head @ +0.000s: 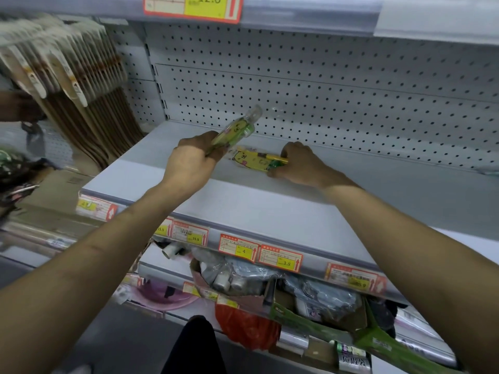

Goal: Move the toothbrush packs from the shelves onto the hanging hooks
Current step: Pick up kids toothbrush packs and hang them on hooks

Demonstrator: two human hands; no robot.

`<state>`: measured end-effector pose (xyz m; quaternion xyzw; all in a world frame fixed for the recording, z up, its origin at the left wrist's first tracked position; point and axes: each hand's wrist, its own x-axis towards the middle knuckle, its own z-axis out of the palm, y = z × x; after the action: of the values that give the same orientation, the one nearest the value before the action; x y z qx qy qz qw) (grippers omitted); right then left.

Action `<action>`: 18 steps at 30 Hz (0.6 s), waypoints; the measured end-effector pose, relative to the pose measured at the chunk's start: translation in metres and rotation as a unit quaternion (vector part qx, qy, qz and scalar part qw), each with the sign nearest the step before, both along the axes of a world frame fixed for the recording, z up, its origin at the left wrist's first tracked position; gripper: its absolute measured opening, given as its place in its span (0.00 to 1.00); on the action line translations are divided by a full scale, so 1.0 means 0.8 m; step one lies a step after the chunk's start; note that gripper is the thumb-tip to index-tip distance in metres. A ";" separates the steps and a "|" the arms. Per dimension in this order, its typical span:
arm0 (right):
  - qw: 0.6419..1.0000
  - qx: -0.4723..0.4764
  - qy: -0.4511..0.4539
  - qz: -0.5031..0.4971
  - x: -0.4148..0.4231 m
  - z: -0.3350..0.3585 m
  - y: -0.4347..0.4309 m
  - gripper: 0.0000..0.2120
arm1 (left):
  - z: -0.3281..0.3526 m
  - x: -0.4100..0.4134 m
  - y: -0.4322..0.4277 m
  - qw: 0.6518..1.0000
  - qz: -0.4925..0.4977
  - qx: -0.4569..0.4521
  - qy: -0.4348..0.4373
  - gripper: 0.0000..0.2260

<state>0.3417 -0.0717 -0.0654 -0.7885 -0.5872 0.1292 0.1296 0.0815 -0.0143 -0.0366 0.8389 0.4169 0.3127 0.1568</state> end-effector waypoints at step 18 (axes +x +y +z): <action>0.960 0.010 0.272 -0.058 -0.015 0.030 -0.052 0.23 | 0.026 -0.006 -0.031 0.992 -0.001 -0.118 -0.044 0.05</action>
<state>0.3297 -0.1133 -0.0411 -0.7548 -0.4844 0.3251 0.2998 0.0768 -0.0394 -0.0156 0.8004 0.4429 0.2980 0.2727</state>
